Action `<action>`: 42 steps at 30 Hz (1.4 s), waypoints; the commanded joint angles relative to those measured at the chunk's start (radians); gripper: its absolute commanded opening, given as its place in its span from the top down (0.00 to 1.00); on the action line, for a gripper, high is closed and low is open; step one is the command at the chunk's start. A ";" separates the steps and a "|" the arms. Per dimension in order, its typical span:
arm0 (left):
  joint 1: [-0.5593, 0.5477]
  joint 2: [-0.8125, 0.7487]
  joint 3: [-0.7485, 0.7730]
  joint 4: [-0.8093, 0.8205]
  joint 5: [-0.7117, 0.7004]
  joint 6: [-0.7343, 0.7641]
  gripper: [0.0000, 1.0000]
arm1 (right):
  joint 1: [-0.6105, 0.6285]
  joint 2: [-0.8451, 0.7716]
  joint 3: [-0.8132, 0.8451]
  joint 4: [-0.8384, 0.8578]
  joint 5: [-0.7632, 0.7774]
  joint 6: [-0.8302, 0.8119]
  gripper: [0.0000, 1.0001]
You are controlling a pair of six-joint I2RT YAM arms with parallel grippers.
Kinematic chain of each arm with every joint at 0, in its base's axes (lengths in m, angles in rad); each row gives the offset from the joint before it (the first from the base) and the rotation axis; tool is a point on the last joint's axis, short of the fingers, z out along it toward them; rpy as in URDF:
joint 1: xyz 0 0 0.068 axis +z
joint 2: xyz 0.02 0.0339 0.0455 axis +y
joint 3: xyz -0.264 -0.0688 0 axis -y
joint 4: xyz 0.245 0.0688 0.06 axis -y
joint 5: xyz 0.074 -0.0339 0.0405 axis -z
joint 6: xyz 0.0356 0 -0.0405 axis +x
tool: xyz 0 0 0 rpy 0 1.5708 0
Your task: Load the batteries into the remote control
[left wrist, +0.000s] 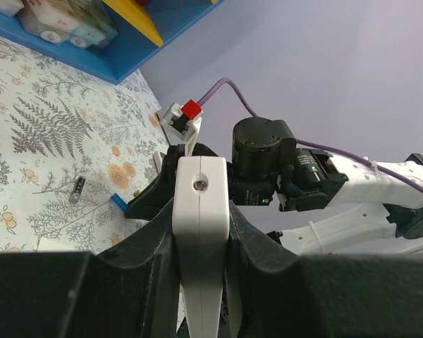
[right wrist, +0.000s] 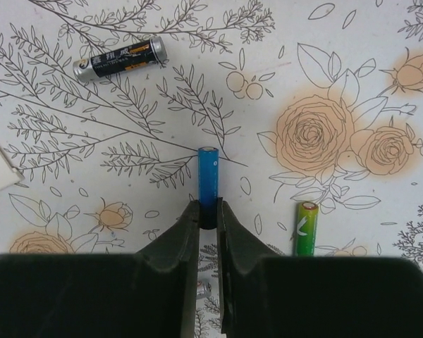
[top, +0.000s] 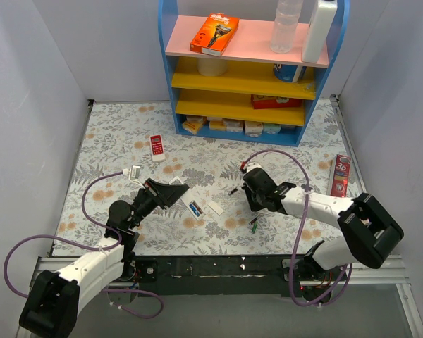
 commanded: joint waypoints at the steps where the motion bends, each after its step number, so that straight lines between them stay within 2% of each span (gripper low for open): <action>1: -0.003 0.005 -0.109 0.048 -0.024 -0.027 1.00 | -0.002 -0.077 0.017 -0.050 -0.007 -0.035 0.87; 6: -0.003 0.051 -0.115 0.091 -0.040 -0.070 1.00 | 0.044 -0.175 0.057 -0.091 -0.060 -0.064 0.90; 12: -0.002 0.063 -0.130 0.101 -0.089 -0.101 1.00 | 0.179 -0.227 0.188 -0.208 -0.033 -0.078 0.91; 18: -0.003 0.047 -0.141 0.079 -0.111 -0.108 1.00 | 0.360 -0.201 0.343 -0.314 0.022 -0.077 0.91; 24: -0.003 0.040 -0.143 0.062 -0.120 -0.093 1.00 | 0.454 -0.167 0.452 -0.360 0.071 -0.075 0.91; 32: -0.003 0.068 -0.144 0.090 -0.108 -0.076 1.00 | 0.489 -0.146 0.497 -0.340 0.055 -0.083 0.91; 42: -0.003 0.103 -0.143 0.143 -0.087 -0.078 1.00 | 0.491 -0.026 0.601 -0.375 0.021 -0.078 0.89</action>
